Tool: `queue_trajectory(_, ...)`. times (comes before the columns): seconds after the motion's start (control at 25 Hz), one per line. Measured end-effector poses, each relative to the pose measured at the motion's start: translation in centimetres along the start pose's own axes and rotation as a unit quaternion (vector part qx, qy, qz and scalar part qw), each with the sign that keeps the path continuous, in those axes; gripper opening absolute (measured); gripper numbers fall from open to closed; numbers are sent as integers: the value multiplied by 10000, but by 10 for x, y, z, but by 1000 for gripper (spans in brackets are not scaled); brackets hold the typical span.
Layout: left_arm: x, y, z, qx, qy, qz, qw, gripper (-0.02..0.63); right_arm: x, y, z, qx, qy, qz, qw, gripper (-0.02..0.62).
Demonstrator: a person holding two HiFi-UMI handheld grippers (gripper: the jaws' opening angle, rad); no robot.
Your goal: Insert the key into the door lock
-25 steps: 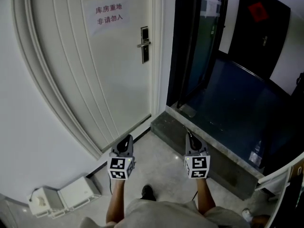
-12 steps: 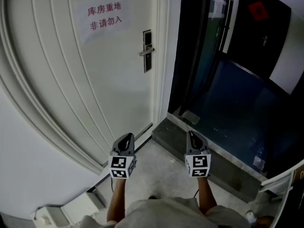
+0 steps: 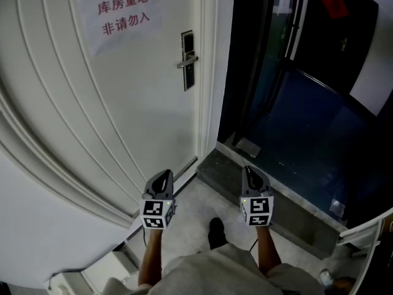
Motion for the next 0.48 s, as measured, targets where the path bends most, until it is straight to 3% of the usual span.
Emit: queue_trajectory(0.48,120,4,20,50,-116,125,9998,17,120,1,-51,65,-212,29,9997,29)
Point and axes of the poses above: the fingertips, and each gripper's own axes: x forward along the fingers, z to its left, y out of its underside, the point moved 8 cm from there along -x, backward along the fingers, and after that the axes turned 12 degrees about x, right-handed, at the moved point
